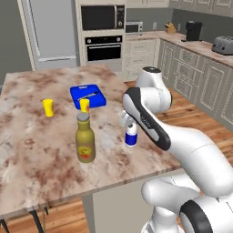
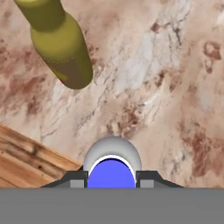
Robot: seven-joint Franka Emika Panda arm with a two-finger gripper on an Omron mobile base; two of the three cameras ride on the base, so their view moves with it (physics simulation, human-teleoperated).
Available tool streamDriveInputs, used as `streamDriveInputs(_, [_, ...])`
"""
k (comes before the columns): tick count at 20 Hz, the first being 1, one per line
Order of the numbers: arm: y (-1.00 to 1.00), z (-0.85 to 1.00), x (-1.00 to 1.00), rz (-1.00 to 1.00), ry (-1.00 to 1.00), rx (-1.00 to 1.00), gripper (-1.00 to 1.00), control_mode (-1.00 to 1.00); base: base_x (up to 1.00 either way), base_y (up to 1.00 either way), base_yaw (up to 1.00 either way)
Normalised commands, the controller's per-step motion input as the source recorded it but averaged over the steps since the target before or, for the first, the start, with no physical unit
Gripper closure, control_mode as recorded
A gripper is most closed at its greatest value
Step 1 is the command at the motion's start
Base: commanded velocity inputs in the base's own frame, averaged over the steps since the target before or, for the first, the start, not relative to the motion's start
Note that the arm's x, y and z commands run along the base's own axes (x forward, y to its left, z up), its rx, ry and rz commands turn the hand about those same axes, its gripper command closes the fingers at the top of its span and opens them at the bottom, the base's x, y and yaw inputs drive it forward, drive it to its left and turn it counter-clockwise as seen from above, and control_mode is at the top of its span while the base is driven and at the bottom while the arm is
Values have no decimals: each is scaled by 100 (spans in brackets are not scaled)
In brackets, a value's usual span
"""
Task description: Place the drinks on the dining counter in a tight cluster.
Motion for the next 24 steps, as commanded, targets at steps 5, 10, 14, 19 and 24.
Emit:
streamDriveInputs(5, [33,-23,76,4,0,-13,100,-100,0,0,0])
streamDriveInputs(10, [14,-6,43,1,0,-5,100,-100,0,0,0])
streamDriveInputs(14, [-7,0,0,14,0,0,100,-100,0,0,0])
streamDriveInputs(19, [-2,-13,0,11,0,3,100,-100,0,0,0])
streamDriveInputs(24, [1,-28,0,24,1,5,100,-100,0,0,0])
